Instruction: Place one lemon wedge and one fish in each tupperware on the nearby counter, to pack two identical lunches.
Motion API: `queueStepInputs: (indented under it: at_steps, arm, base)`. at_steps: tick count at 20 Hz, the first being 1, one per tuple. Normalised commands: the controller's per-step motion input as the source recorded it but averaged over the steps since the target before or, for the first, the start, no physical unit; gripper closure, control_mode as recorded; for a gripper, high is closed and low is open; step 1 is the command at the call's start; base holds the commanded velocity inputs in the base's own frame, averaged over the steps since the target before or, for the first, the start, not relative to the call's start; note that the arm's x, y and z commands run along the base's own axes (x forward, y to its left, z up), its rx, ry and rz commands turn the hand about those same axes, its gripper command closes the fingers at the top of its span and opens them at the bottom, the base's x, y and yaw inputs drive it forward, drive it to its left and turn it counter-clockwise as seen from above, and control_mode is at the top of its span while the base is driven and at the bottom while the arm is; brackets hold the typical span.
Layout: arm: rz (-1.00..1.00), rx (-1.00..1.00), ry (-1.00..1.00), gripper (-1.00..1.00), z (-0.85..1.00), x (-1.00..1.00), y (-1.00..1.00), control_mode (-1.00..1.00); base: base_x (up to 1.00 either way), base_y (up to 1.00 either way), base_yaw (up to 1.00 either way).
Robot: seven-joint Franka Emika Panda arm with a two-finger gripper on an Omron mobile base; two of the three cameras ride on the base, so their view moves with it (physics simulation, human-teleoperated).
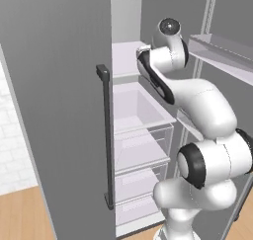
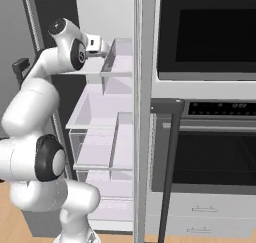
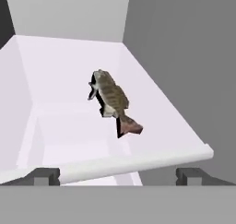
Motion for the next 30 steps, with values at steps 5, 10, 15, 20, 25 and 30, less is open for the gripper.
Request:
queueStepInputs:
  at_steps: [5, 10, 15, 20, 25, 30]
  arm:
    - [0.09, 0.0, 0.02, -1.0, -0.11, 0.77, -0.27, -1.0]
    - [0.1, 0.0, 0.13, -1.0, -0.09, 0.48, 0.0, -1.0]
    - [0.16, 0.0, 0.15, -1.0, -0.25, 0.29, 0.0, -1.0]
    - [0.07, 0.0, 0.11, -1.0, -0.1, 0.21, -0.02, -1.0]
    - [0.0, 0.0, 0.12, -1.0, -0.33, 0.09, -0.01, -1.0]
    - [0.0, 0.0, 0.08, -1.0, -0.56, 0.09, 0.0, -1.0]
  base:
    - [0.0, 0.0, 0.0]
    - [0.0, 0.0, 0.0]
    - [0.0, 0.0, 0.0]
    - [0.0, 0.0, 0.0]
    - [0.0, 0.0, 0.0]
    - [0.0, 0.0, 0.0]
